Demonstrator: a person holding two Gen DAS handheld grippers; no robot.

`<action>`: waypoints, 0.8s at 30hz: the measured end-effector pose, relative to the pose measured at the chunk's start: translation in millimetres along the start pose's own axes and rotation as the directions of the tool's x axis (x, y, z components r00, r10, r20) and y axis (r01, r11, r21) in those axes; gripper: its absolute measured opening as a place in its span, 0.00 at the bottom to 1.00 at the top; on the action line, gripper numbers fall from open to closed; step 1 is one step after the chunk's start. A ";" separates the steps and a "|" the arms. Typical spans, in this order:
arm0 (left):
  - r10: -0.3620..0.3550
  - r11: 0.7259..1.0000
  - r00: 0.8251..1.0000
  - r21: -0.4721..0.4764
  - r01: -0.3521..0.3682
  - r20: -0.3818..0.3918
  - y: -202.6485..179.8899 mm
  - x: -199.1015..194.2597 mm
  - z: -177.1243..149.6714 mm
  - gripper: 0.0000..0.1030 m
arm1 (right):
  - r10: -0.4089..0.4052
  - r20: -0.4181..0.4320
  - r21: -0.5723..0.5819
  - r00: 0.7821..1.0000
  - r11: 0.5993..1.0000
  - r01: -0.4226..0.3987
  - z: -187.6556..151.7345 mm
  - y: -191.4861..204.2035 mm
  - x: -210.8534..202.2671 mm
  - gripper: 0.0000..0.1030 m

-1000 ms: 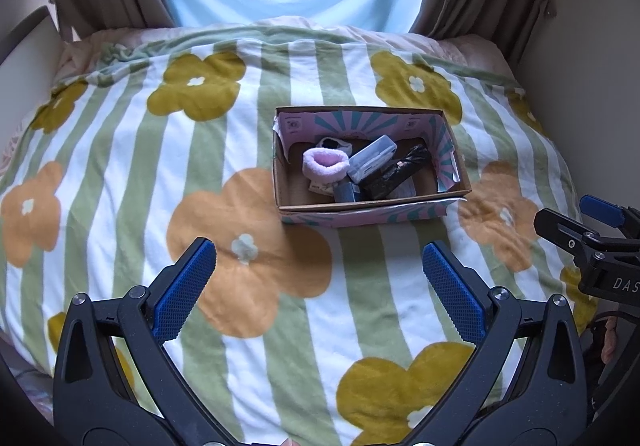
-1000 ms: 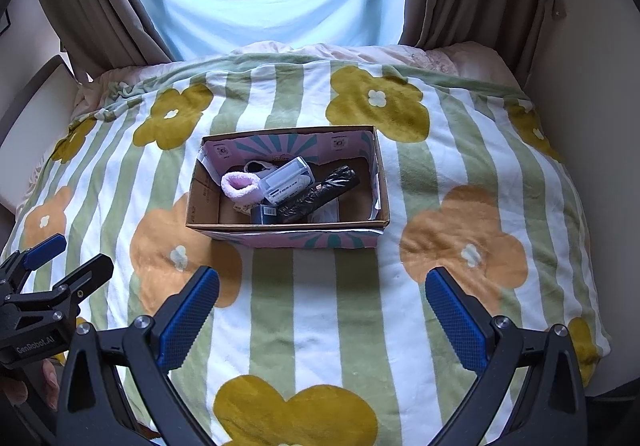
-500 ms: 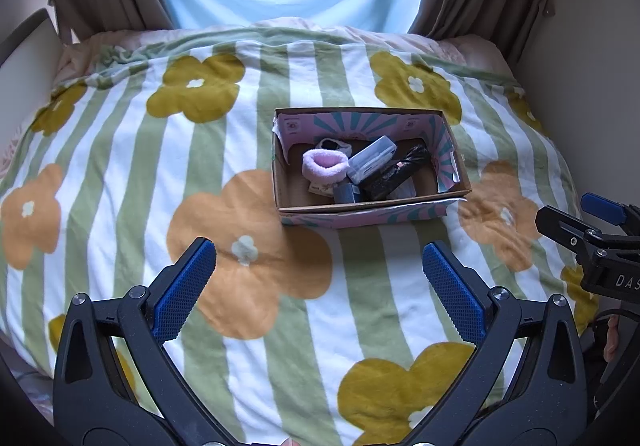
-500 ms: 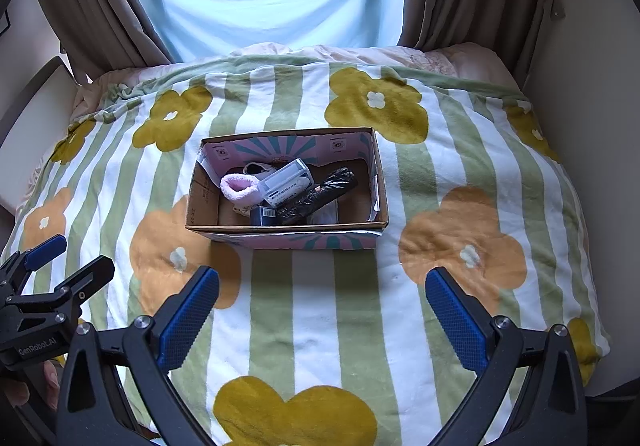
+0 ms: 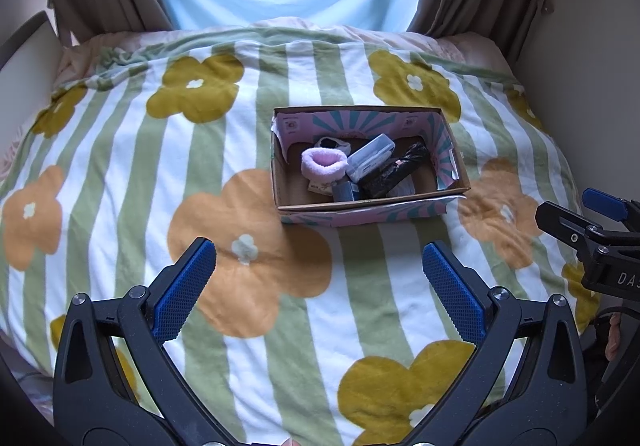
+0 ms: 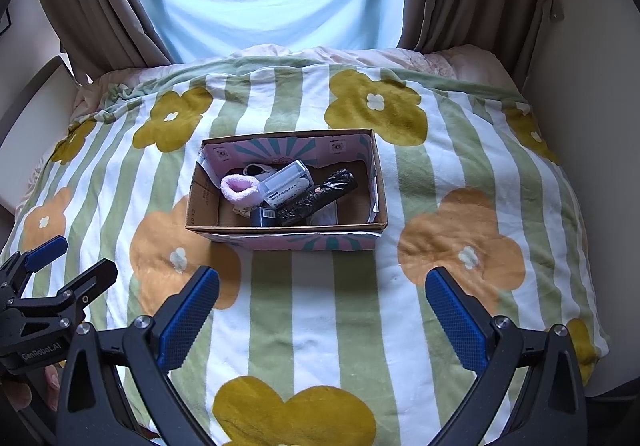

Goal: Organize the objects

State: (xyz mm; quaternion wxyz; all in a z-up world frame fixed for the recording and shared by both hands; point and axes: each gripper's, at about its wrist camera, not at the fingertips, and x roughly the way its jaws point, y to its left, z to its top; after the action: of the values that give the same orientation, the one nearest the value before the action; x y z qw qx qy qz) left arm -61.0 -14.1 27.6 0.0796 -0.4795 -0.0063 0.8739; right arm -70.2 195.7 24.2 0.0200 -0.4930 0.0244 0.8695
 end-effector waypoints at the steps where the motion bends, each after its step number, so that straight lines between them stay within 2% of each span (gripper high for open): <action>1: 0.002 1.000 1.000 0.003 -0.002 -0.002 -0.7 0.1 0.1 1.00 | -0.001 0.000 -0.001 1.000 1.000 0.001 -0.2 0.1 0.0 1.00; 5: -0.001 1.000 1.000 0.005 0.001 0.001 -2.7 -1.2 -0.5 1.00 | -0.003 0.004 0.001 1.000 1.000 0.003 1.5 -0.8 -2.3 1.00; 13: 0.044 0.999 0.999 0.029 -0.044 0.003 -3.8 -1.4 -0.3 1.00 | -0.015 0.009 0.006 1.000 1.000 0.015 3.0 -2.9 -5.7 1.00; 18: 0.011 1.000 1.000 -0.006 -0.011 0.001 -1.3 -1.6 2.2 1.00 | -0.023 0.010 0.001 1.000 1.000 0.023 3.7 -3.5 -5.5 1.00; 24: 0.004 0.999 1.000 -0.036 -0.004 0.016 0.0 -0.8 3.6 1.00 | -0.032 -0.006 -0.002 0.999 0.999 0.032 5.9 -3.7 1.4 1.00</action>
State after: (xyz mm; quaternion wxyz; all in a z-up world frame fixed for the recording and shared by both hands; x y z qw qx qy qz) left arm -63.6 -14.0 30.2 0.0693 -0.4738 -0.0217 0.8776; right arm -75.7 199.8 26.0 0.0334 -0.4958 0.0154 0.8677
